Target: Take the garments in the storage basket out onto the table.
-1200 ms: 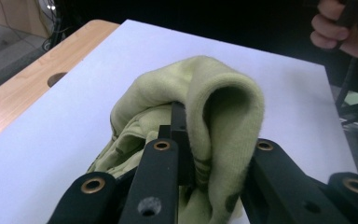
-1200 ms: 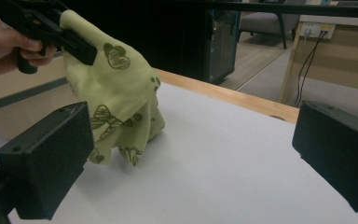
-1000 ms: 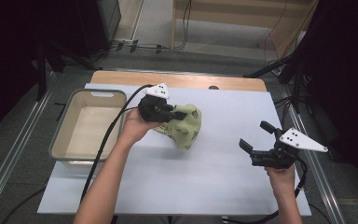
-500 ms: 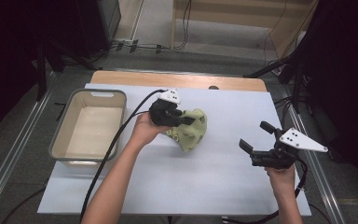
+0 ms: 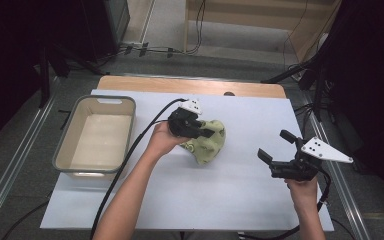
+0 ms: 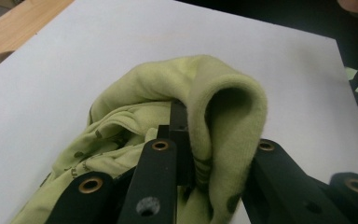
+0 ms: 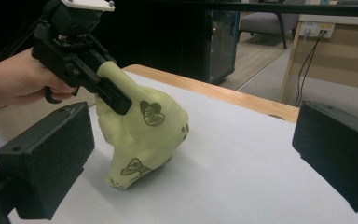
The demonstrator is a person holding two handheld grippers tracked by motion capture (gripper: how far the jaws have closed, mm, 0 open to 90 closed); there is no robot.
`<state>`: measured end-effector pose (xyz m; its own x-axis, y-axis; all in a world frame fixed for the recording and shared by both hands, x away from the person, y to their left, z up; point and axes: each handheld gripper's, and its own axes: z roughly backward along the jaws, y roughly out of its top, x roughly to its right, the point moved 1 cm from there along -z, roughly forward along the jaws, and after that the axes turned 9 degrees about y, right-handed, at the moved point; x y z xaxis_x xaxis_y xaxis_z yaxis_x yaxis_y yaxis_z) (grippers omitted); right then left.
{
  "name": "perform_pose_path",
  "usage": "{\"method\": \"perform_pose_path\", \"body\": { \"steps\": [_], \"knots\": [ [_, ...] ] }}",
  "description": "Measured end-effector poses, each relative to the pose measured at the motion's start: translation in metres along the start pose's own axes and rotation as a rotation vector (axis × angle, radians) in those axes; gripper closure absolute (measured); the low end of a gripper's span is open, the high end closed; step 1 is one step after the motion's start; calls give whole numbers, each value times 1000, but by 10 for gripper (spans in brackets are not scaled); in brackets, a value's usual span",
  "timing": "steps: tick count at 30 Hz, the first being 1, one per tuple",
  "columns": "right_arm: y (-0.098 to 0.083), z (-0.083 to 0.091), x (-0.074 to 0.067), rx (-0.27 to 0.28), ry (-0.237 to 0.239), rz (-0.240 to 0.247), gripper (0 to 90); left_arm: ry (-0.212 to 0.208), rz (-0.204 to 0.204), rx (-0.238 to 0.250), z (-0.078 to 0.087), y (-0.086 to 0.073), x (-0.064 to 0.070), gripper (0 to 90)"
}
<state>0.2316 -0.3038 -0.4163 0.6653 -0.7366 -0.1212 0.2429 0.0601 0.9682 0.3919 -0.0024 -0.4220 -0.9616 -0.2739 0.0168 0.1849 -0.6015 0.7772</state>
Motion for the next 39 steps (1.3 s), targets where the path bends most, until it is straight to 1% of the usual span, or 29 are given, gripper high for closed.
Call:
{"method": "perform_pose_path", "body": {
  "steps": [4,6,10,12,14,15,17,21,24,26,28,31,33,35,37,39],
  "knots": [
    [0,0,0,-1,-2,3,0,-1,-2,-18,-6,1,1,789],
    [0,0,0,-5,-4,6,0,-8,11,-28,-9,2,2,776],
    [0,0,0,-8,-4,4,0,-5,0,-48,-14,4,3,768],
    [0,-1,0,-10,-4,3,0,-9,9,-51,-16,4,3,757],
    [0,-1,0,-9,-3,4,0,-7,8,-57,-17,5,4,750],
    [0,-1,0,-8,-3,4,0,-8,2,-62,-18,5,4,749],
    [0,-1,0,-8,-4,3,0,-13,4,-55,-20,6,5,726],
    [0,-1,0,-10,-4,3,0,-25,20,-53,-23,7,5,672],
    [0,-1,0,-10,-5,3,0,-27,19,-54,-23,7,6,626],
    [-1,-1,0,-10,-4,3,0,-26,18,-47,-23,7,5,581],
    [-1,-1,0,-10,-4,5,0,-28,26,-31,-22,8,5,522],
    [-1,-1,1,-13,-4,4,0,-40,51,-3,-19,10,6,449],
    [-2,-1,1,-15,-6,3,0,-39,50,6,-16,11,5,398],
    [-2,0,1,-14,-7,0,0,-37,60,18,-14,11,4,325],
    [-1,0,1,-11,-7,5,0,-22,68,24,-11,12,4,221],
    [-2,-1,1,-15,-7,2,0,-17,71,32,-8,13,4,155]
  ]
}}
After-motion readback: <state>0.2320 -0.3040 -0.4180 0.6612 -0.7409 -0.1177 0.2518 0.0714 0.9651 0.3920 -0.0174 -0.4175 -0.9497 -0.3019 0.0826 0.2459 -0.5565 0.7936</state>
